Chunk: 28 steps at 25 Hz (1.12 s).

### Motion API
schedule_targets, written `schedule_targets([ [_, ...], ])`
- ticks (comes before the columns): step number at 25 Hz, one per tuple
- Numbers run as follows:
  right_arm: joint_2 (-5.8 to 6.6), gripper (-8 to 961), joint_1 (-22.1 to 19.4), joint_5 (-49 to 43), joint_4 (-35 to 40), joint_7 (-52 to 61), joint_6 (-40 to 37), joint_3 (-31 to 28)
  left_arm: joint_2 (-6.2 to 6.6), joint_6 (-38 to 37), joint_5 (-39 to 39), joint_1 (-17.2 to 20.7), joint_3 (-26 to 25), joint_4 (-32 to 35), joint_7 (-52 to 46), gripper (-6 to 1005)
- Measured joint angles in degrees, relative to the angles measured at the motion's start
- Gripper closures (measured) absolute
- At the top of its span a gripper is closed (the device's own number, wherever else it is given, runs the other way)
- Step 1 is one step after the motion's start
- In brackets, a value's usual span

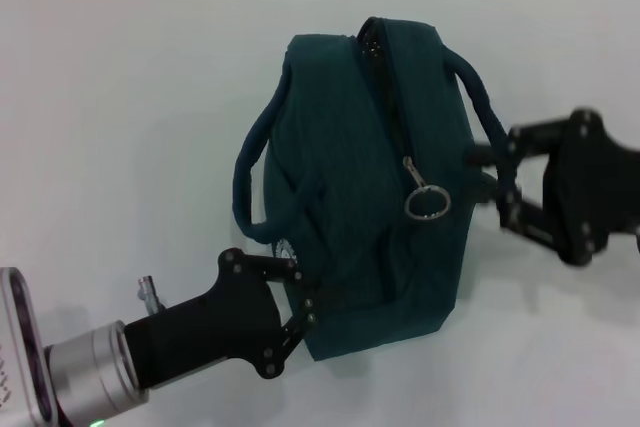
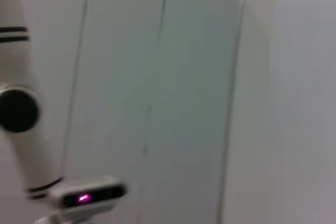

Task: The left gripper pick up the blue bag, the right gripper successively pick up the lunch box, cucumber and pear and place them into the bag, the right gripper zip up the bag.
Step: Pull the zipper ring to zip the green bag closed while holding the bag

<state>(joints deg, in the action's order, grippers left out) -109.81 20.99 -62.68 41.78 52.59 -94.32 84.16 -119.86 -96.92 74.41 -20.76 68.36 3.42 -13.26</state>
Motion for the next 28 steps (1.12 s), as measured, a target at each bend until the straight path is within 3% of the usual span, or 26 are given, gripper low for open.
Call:
schedule_targets([
  [5,-0.29,846,0.37,-7.8,0.27,3.81,0.33,-1.06,-0.02,-0.61,0.1,-0.59,0.28,0.01,-0.01,932],
  [7,-1.04,609,0.21,-10.47,0.33,4.23,0.43,-3.01,-0.03,-0.62,0.14,-0.76,0.3,0.01,-0.01,932],
  [13,-3.15,571,-0.18,-13.87,0.79,4.11,0.46,-7.6,-0.07,-0.67,0.15,-0.92,0.33,0.01,-0.01,931],
  [28,-4.52,572,-0.24,-14.21,1.28,4.09,3.51,-9.66,-0.12,-0.73,-0.17,-0.5,0.24,0.01,-0.01,929],
])
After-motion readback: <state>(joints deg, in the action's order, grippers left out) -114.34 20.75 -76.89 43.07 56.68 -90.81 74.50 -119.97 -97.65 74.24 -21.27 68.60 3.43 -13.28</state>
